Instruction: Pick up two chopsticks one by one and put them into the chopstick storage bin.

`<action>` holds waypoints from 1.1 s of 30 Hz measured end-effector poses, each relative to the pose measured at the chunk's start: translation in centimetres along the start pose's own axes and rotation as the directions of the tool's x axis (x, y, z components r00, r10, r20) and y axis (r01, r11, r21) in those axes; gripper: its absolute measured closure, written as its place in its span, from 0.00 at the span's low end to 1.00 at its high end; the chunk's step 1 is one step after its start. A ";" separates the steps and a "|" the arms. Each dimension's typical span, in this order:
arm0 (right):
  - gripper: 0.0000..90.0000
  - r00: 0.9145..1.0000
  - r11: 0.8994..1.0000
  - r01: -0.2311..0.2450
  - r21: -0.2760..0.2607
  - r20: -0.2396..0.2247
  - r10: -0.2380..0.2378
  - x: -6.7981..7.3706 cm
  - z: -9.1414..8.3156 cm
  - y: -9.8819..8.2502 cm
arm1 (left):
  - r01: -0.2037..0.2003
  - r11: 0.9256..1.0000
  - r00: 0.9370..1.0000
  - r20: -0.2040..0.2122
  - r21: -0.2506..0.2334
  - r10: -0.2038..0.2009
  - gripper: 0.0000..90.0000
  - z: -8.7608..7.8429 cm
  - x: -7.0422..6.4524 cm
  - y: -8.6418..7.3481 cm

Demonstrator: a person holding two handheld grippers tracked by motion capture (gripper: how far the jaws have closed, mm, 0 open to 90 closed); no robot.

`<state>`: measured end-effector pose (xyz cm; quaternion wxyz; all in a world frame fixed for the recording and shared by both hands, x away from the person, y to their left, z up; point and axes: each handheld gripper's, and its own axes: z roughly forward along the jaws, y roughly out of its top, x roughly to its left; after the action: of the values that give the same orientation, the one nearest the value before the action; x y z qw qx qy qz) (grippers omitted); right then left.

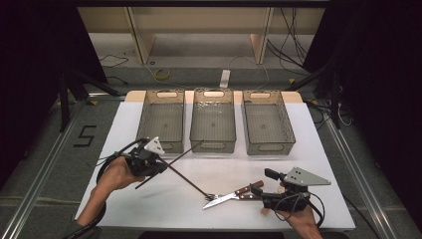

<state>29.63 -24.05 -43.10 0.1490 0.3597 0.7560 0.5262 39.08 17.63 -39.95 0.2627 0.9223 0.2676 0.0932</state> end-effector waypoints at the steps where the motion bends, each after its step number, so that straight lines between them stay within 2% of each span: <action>1: 0.28 1.000 1.000 -0.001 -0.001 0.000 0.001 0.0 0.0 0.0 | 0.024 1.000 1.000 -0.004 -0.017 -0.024 0.94 -0.1 0.3 0.3; 4: 0.27 1.000 1.000 -0.001 -0.003 0.000 0.001 0.0 0.0 0.0 | 0.068 0.997 0.997 -0.031 -0.047 -0.069 0.94 -0.2 0.9 1.2; 7: 0.27 1.000 1.000 0.003 -0.012 0.000 -0.003 0.0 -0.1 0.0 | 0.113 0.990 0.992 -0.039 -0.080 -0.117 0.94 -0.1 1.7 2.0; 9: 0.27 1.000 1.000 0.004 -0.018 0.000 -0.004 0.0 -0.1 0.0 | 0.137 0.985 0.988 -0.063 -0.107 -0.145 0.94 -0.2 2.3 2.3; 13: 0.26 1.000 1.000 0.003 -0.027 0.002 -0.003 0.0 -0.2 0.0 | 0.197 0.970 0.976 -0.070 -0.142 -0.208 0.94 -0.5 4.0 2.5; 20: 0.26 1.000 1.000 0.003 -0.029 0.005 -0.003 0.0 -0.2 0.0 | 0.233 0.958 0.964 -0.089 -0.169 -0.250 0.94 -1.1 5.9 3.3; 23: 0.26 1.000 1.000 0.002 -0.030 0.004 -0.002 0.0 -0.2 0.0 | 0.238 0.955 0.961 -0.102 -0.178 -0.258 0.94 -1.5 6.6 3.8; 29: 0.26 1.000 1.000 0.003 -0.030 0.001 -0.003 0.0 -0.2 0.0 | 0.262 0.941 0.946 -0.137 -0.213 -0.294 0.94 -2.3 8.0 4.8; 33: 0.26 1.000 1.000 0.002 -0.028 0.002 -0.002 0.0 -0.2 0.0 | 0.287 0.933 0.933 -0.156 -0.218 -0.324 0.94 -2.3 9.2 5.1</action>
<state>29.53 -24.20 -43.03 0.1551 0.3572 0.7490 0.5361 48.30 19.97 -34.99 0.3350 0.8265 0.4217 0.1639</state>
